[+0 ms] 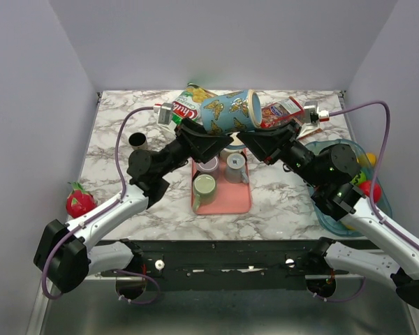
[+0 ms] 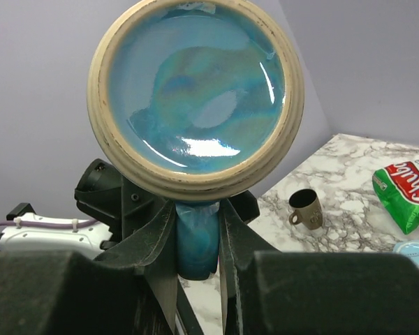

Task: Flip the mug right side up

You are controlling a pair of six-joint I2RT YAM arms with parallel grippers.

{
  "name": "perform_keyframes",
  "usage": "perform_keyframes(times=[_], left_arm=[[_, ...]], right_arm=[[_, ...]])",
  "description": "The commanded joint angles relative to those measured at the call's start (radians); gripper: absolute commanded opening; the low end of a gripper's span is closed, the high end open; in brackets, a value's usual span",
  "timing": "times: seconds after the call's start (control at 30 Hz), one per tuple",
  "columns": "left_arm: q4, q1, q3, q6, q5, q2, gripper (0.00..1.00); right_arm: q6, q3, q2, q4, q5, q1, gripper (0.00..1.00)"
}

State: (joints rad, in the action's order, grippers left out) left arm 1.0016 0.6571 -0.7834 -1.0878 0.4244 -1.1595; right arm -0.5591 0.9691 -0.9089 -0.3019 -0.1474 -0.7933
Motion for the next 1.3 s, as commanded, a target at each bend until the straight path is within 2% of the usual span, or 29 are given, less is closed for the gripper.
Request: perform_keyframes(times=[0.0, 0.2, 0.47, 0.57, 0.67, 0.7, 0.8, 0.87, 0.9, 0.97, 1.0, 1.07, 1.1, 1.13, 1.27], left_arm=[[0.051, 0.012, -0.048, -0.024, 0.007, -0.009, 0.58], [0.086, 0.013, -0.050, -0.055, -0.016, -0.020, 0.44], [0.121, 0.013, -0.043, -0.086, -0.065, -0.022, 0.34], [0.123, 0.013, -0.043, -0.081, -0.070, -0.022, 0.26], [0.112, 0.013, -0.047, -0.070, -0.069, -0.022, 0.04], [0.111, 0.013, -0.047, -0.069, -0.067, -0.023, 0.00], [0.097, 0.013, -0.043, -0.052, -0.067, -0.014, 0.00], [0.027, 0.013, -0.053, -0.011, -0.079, -0.003, 0.00], [-0.007, 0.015, -0.057, 0.011, -0.087, 0.015, 0.00], [-0.172, 0.013, -0.091, 0.099, -0.131, 0.036, 0.00], [-0.327, 0.013, -0.109, 0.138, -0.159, 0.061, 0.00], [-0.469, 0.013, -0.157, 0.253, -0.209, 0.084, 0.00], [-0.528, 0.015, -0.174, 0.294, -0.258, 0.102, 0.00], [-0.655, 0.013, -0.194, 0.333, -0.288, 0.107, 0.00], [-0.888, 0.013, -0.293, 0.482, -0.400, 0.115, 0.00]], right_arm=[[-0.035, 0.002, 0.027, -0.140, -0.055, -0.011, 0.01], [-0.033, -0.006, 0.007, -0.152, -0.093, -0.011, 0.01], [-0.030, -0.040, -0.008, -0.169, -0.152, -0.012, 0.01], [-0.032, -0.055, -0.002, -0.157, -0.155, -0.011, 0.01], [-0.032, -0.064, 0.007, -0.135, -0.147, -0.011, 0.01], [-0.032, -0.064, 0.007, -0.128, -0.141, -0.012, 0.01], [-0.019, -0.063, 0.015, -0.092, -0.127, -0.012, 0.01], [-0.010, -0.056, 0.015, -0.045, -0.110, -0.011, 0.09], [0.008, -0.044, 0.008, -0.025, -0.094, -0.011, 0.23], [0.011, -0.030, 0.005, 0.053, -0.060, -0.011, 0.39], [0.016, -0.021, 0.004, 0.079, -0.010, -0.011, 0.56], [0.024, -0.027, 0.008, 0.136, 0.034, -0.012, 0.67], [0.024, -0.030, 0.013, 0.151, 0.076, -0.012, 0.77], [0.027, -0.044, 0.019, 0.167, 0.094, -0.012, 0.81], [0.018, -0.066, 0.019, 0.257, 0.170, -0.011, 0.89]])
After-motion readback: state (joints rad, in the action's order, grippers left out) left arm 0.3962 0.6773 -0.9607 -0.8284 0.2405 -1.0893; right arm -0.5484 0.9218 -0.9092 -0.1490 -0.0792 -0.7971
